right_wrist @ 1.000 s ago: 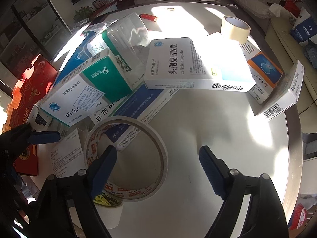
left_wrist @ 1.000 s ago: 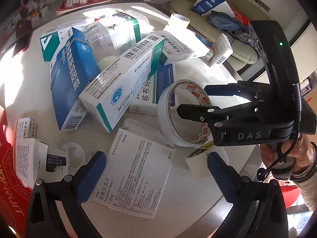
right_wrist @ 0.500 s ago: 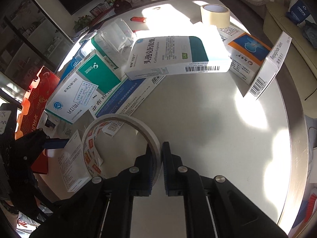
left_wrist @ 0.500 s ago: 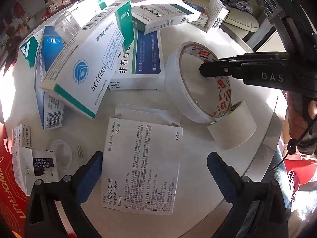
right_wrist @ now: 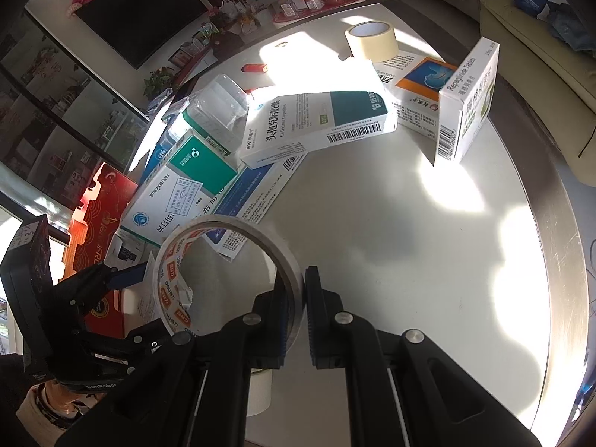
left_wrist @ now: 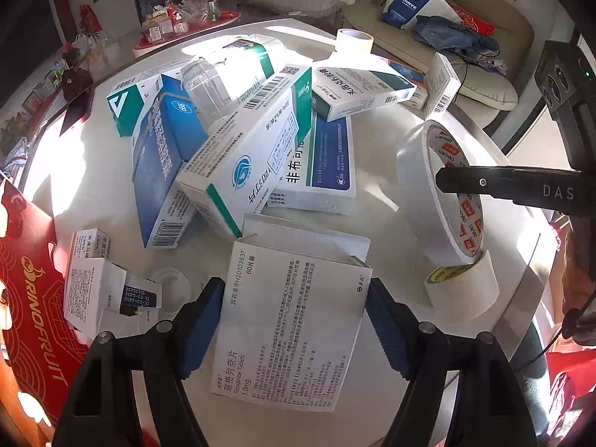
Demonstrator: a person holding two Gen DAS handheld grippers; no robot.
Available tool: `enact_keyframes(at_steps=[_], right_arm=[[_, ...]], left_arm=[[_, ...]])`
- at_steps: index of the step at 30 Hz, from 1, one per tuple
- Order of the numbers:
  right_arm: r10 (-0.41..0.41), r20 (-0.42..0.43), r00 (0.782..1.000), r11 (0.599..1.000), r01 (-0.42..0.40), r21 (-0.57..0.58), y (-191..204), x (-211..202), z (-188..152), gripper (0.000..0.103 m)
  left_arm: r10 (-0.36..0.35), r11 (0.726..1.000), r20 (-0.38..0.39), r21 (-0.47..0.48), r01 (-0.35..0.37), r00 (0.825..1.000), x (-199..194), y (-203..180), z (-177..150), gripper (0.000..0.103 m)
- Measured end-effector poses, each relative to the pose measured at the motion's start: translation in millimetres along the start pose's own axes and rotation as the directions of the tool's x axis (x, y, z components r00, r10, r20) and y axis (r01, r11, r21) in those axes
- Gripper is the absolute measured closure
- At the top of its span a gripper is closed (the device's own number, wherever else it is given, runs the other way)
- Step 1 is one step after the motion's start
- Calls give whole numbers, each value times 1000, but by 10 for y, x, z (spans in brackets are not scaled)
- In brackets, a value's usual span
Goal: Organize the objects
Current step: 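Carry the tape roll into the orange cardboard tray and open the right tool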
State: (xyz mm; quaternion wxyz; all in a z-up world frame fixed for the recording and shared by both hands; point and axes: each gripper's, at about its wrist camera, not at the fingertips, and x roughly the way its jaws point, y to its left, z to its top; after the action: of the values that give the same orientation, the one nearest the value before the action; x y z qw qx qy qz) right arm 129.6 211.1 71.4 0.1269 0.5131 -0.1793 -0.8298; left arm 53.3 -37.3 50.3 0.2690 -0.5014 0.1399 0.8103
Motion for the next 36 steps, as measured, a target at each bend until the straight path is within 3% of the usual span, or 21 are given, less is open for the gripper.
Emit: enact_keyframes(at_steps=[8,13,36], right_arm=[[44,140,989,999,-45,5,174,-385,-122,95],[67,172,983,997,-74,38,202,-479,-205,95],[91,153,984,995,-95,23,372,-437,-267,95]], left_arm=[[-60,993,191,-89,78,980,-590,90,-64,25],[-74,985,259,-134,112,963,-807,51,-103,25],[-98,974,322,-162,157,942,-1000,76,-177,25]])
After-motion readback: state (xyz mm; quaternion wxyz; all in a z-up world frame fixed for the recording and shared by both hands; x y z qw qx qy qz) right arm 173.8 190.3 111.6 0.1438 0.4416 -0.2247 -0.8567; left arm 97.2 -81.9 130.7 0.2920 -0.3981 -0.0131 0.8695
